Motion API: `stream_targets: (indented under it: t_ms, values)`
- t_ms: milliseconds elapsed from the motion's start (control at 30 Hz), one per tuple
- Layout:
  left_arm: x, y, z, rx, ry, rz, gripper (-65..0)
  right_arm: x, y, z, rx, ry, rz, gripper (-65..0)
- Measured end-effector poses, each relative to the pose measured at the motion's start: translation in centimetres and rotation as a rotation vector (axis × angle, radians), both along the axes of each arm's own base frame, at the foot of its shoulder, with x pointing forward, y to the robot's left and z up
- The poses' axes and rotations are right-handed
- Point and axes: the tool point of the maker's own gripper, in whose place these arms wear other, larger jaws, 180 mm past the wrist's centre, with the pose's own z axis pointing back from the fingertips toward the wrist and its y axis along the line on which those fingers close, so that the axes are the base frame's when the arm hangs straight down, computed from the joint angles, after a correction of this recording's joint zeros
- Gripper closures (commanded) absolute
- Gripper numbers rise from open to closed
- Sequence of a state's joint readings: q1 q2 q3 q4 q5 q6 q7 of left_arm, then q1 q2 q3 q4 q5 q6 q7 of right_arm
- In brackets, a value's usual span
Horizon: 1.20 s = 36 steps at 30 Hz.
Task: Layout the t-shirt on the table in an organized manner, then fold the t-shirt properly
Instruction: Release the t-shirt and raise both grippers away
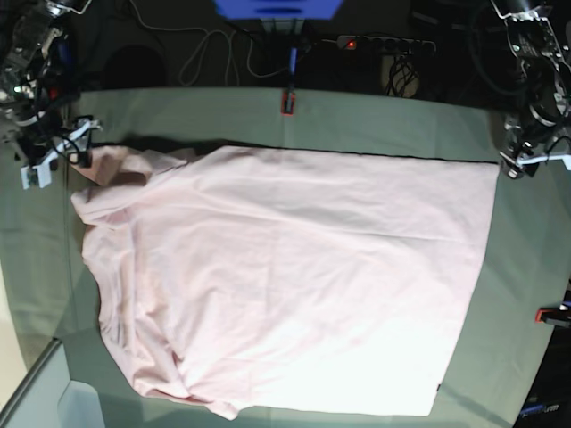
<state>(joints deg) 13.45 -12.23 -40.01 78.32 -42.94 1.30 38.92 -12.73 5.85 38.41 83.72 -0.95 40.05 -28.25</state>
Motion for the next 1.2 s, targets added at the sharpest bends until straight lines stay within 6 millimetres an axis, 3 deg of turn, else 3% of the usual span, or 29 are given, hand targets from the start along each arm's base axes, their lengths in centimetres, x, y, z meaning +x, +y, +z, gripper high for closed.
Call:
stream_targets:
  t_ms: [67, 200, 367, 500, 633, 800, 967, 1100, 1200]
  values:
    - [0.0, 0.0, 0.0, -0.001, 0.0, 0.0, -39.0, -0.4, 0.1, -1.1, 0.019, 0.03, -0.01, -40.9]
    - [0.0, 0.0, 0.0, 0.0, 0.0, 0.0, -39.0, 0.3, 0.3, -1.1, 0.031, 0.012, -0.009, -40.7]
    - [0.0, 0.0, 0.0, 0.0, 0.0, 0.001, -39.0, 0.5, 2.4, -1.7, 0.051, 0.028, 0.05, -38.9]
    - [0.0, 0.0, 0.0, 0.0, 0.0, 0.001, -39.0, 0.7, 2.9, -1.8, 0.05, 0.034, 0.07, -23.8]
    - [0.0, 0.0, 0.0, 0.0, 0.0, 0.001, -39.0, 0.1, 3.2, -2.1, 0.054, 0.048, 0.077, 0.0]
    - [0.0, 0.0, 0.0, 0.0, 0.0, 0.002, -39.2, -3.0, 2.7, -0.5, -0.02, 0.064, 0.093, 0.0]
    - [0.7, -0.1, 0.3, -0.005, -0.013, 0.0, -39.3, -5.2, 5.0, 3.5, -0.078, 0.013, 0.139, 0.0]
    - [1.7, 0.0, 0.9, -0.001, -0.04, -0.001, -39.3, -5.1, 6.2, 6.2, -0.105, -0.049, 0.148, 0.0]
    - [1.4, 0.0, 0.7, -0.002, -0.033, -0.001, -39.3, -3.9, 5.0, 6.5, -0.116, -0.074, 0.109, 0.0]
